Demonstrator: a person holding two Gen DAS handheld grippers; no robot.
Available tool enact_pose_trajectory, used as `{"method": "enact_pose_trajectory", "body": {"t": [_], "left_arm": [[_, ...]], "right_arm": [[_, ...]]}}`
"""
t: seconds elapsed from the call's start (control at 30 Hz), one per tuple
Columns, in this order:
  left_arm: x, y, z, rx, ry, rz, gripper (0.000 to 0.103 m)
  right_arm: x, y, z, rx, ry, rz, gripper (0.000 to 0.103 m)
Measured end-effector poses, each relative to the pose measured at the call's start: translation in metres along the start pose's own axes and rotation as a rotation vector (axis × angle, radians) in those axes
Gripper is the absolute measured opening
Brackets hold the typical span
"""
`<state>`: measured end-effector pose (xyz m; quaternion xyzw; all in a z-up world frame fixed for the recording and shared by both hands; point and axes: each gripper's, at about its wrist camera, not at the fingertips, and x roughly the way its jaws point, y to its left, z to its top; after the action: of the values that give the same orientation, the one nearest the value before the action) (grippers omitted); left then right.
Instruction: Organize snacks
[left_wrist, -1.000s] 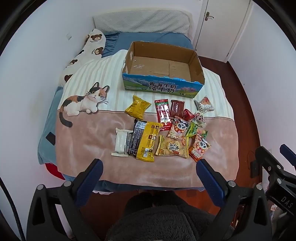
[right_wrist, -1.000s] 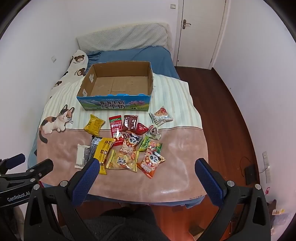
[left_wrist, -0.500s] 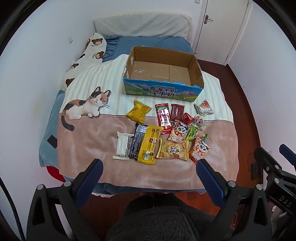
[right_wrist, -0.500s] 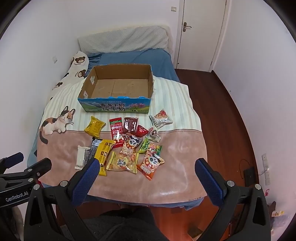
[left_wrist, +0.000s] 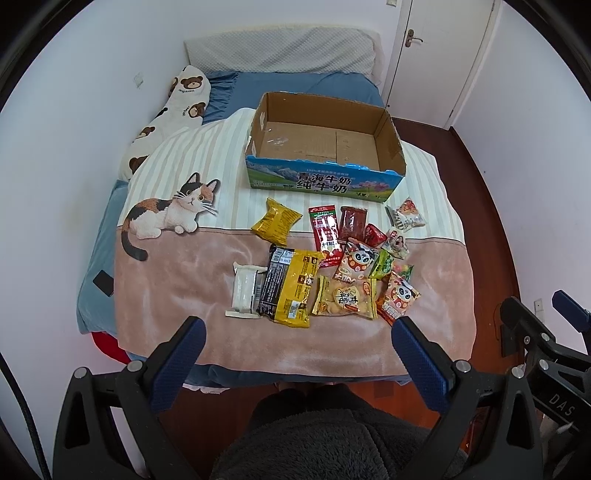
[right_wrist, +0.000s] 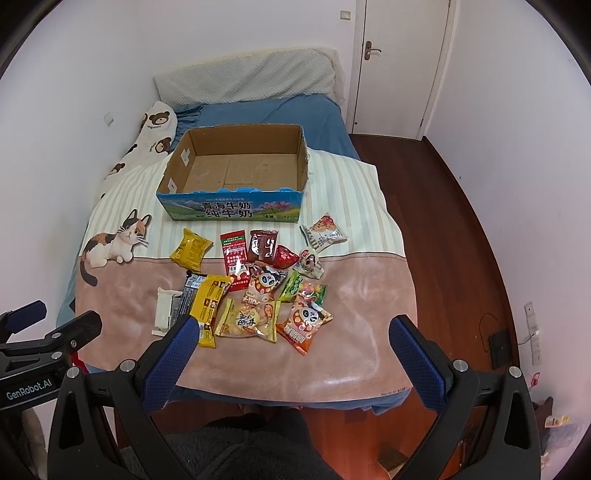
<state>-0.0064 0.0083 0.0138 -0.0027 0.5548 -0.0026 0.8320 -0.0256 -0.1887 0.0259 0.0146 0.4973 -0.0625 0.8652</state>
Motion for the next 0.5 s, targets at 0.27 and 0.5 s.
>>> {"method": "enact_pose_trajectory", "body": {"t": [0.27, 0.5], "left_arm": [[0.0001, 0.0016, 0.0008, 0.002, 0.004, -0.002, 0.103], [0.0029, 0.0033, -0.0004, 0.011, 0.009, -0.001, 0.103]], "right_arm": [[-0.0001, 0.0019, -0.0014, 0.005, 0.003, -0.009, 0.103], [0.0001, 0.0023, -0.0009, 0.01, -0.001, -0.011, 0.103]]}}
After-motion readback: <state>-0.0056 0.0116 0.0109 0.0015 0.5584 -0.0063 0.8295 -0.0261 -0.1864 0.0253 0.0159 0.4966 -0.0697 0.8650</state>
